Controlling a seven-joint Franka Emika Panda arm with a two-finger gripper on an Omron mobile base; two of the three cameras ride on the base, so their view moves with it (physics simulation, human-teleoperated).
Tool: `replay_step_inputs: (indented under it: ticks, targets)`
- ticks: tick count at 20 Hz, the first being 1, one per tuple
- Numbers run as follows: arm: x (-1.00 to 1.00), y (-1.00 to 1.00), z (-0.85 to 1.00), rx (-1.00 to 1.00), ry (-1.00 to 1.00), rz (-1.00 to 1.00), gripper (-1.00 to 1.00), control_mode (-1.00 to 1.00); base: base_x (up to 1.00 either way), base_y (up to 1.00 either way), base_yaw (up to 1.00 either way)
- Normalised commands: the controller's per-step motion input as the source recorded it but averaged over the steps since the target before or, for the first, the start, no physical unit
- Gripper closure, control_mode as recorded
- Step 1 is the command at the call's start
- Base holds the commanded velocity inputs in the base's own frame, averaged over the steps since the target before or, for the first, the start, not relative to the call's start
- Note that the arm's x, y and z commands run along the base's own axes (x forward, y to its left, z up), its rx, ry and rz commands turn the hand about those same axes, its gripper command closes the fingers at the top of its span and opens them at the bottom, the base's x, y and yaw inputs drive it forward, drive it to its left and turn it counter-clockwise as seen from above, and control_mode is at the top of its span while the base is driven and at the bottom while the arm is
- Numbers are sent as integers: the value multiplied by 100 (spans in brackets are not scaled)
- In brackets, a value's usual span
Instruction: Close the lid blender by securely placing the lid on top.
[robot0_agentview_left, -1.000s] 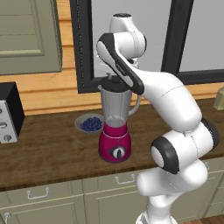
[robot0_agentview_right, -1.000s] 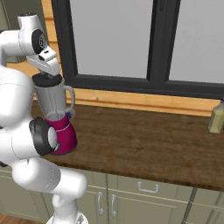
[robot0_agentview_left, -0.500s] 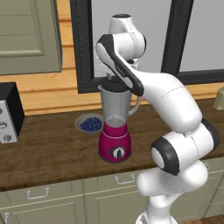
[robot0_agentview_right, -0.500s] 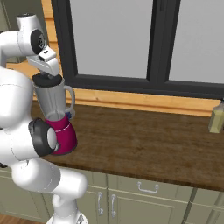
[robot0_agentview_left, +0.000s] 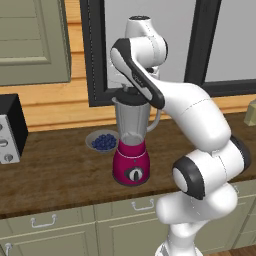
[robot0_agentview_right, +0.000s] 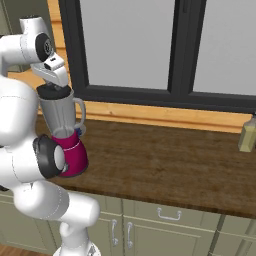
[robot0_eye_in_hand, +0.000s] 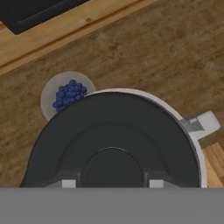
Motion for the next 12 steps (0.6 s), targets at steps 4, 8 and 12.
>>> replay_step_inputs:
  ticks: [4,8,12]
  targets:
    - [-7,0,0,-4,17,0,100,-100,0,0,0]
    - [0,1,0,-9,22,0,100,-100,0,0,0]
    - [0,0,0,-11,21,0,100,-100,0,0,0]
